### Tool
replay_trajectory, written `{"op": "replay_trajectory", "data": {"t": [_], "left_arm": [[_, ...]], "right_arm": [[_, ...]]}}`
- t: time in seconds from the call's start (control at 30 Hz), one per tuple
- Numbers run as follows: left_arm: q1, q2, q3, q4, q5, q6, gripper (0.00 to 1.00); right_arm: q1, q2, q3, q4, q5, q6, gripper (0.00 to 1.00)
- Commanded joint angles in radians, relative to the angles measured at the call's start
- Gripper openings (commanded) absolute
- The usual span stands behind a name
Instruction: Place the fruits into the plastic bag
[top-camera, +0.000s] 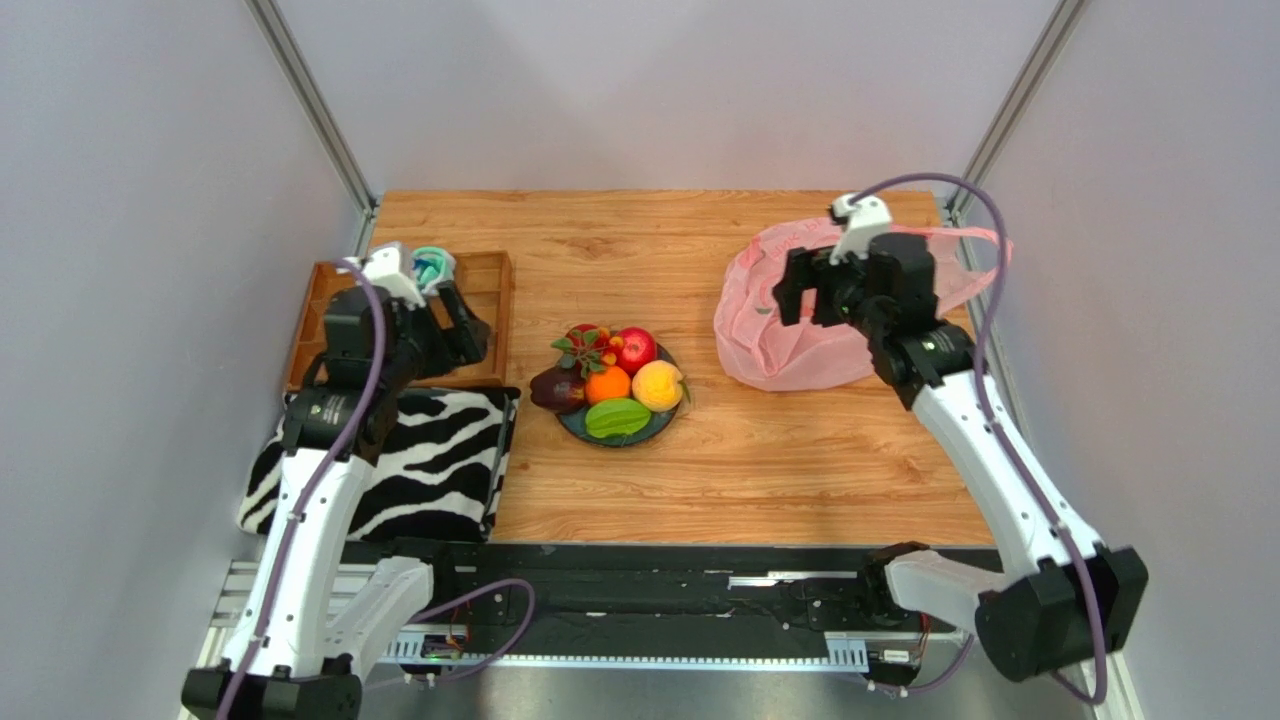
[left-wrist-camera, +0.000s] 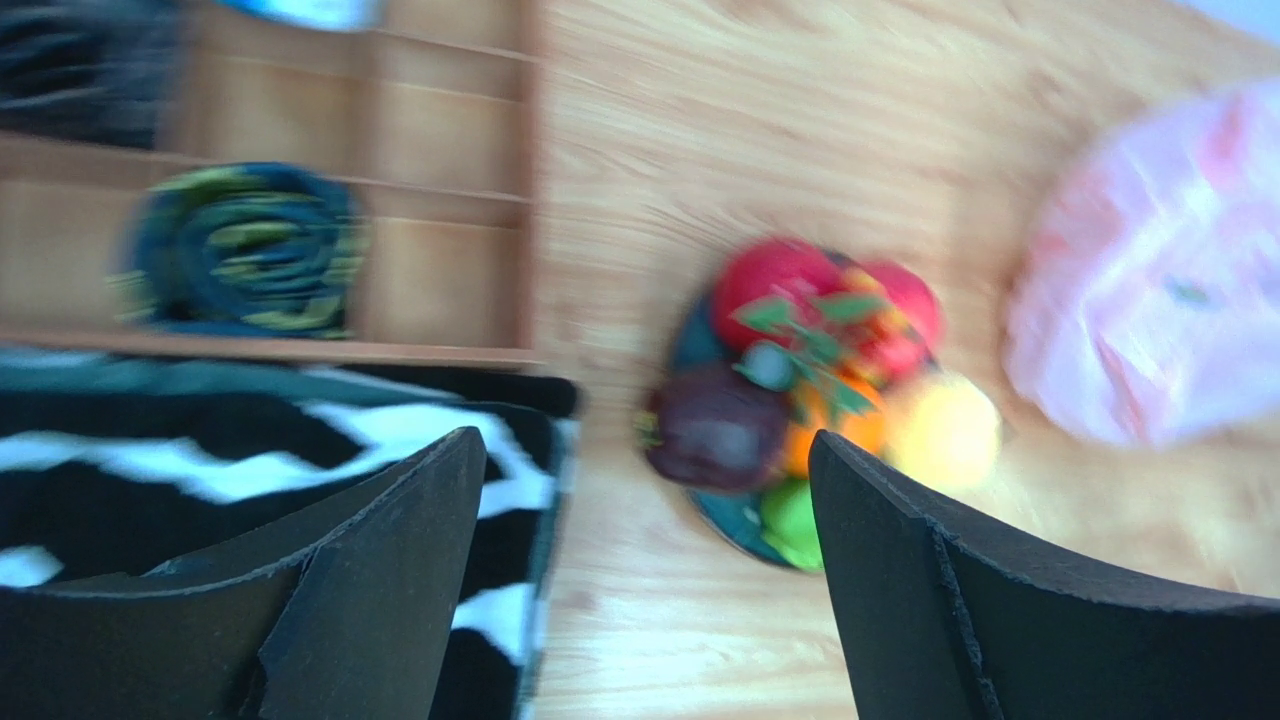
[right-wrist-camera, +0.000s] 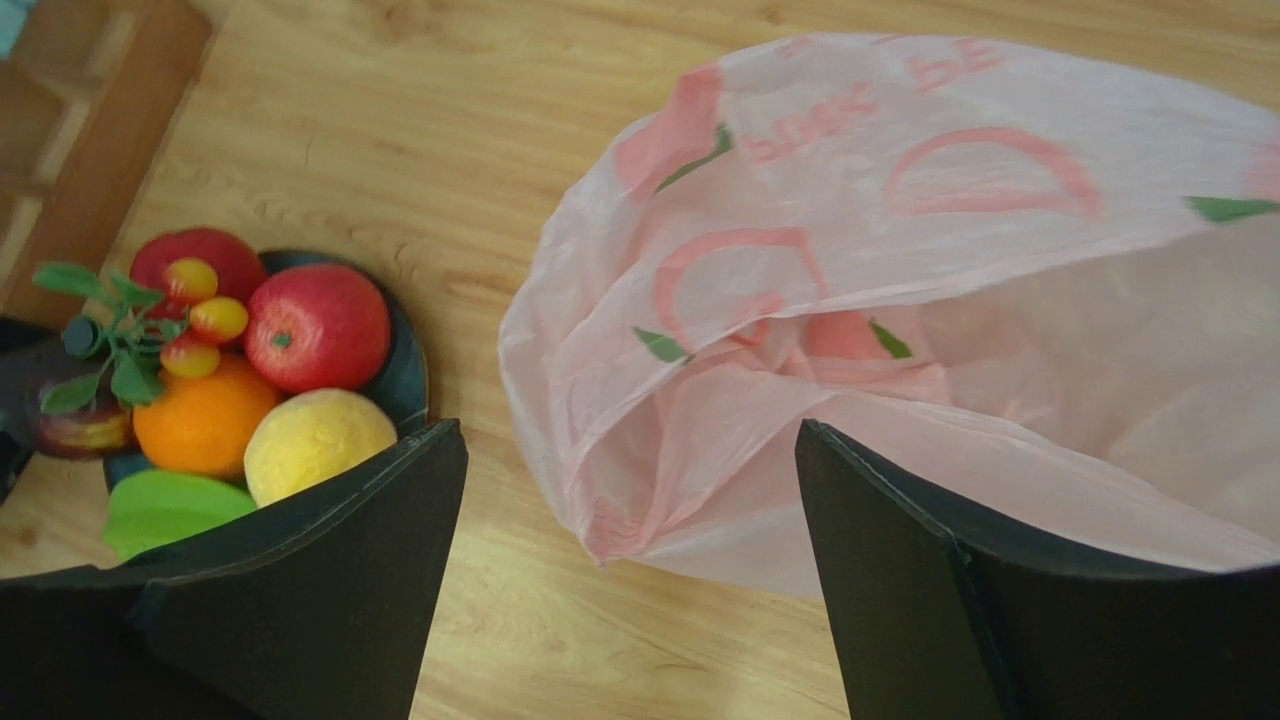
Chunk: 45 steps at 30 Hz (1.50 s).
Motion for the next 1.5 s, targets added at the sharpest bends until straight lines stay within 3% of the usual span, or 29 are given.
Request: {"op": "replay_trajectory", "data": {"t": [0.0,0.1,0.23,0.4,0.77,0.9,0.93,1.03,1.13,1.3,1.47], "left_arm": [[-0.282,0.092,0.099,0.085,-0.103,0.012,0.88],[-0.391,0.192,0.147,0.102,-0.115,-0.032,0.88],[-0.468,0.237,0.121,0.227,-0.071,-0.101,0.88],[-0.547,0.299,0.159,0.251,-0.039,-0.109,0.88],[-0.570,0.323,0.176,0.271,-0.039,-0.110,0.88],[-0.570,0.330,0.185,0.280,-0.023,-0.103,0.88],[-0.571,0.336,0.190,0.283,-0.014,-0.093,0.88],[-0.571,0.349,0.206,0.289,-0.002,-0.075,0.88],[-0.570,0.361,0.225,0.303,0.009,-0.054,0.87],[-0.570,0.384,0.262,0.346,0.049,-0.030,0.86],[-0.571,0.444,0.309,0.396,0.090,-0.015,0.86]], "right_arm": [[0.091,0.136,0.091,-0.127,0.011,-0.048,0.86],[0.099,0.200,0.109,-0.170,0.008,-0.014,0.86],[0.097,0.241,0.099,-0.206,-0.059,-0.007,0.85],[0.099,0.279,0.062,-0.149,-0.095,0.018,0.83],[0.085,0.476,0.172,-0.193,-0.095,0.039,0.68],[0.079,0.505,0.200,-0.189,-0.129,0.059,0.50],[0.076,0.508,0.224,-0.198,-0.133,0.064,0.36],[0.072,0.505,0.275,-0.215,-0.126,0.072,0.12],[0.068,0.510,0.359,-0.236,-0.112,0.095,0.02],[0.068,0.534,0.488,-0.206,-0.180,0.266,0.00],[0.069,0.579,0.504,-0.022,-0.282,0.463,0.00]]}}
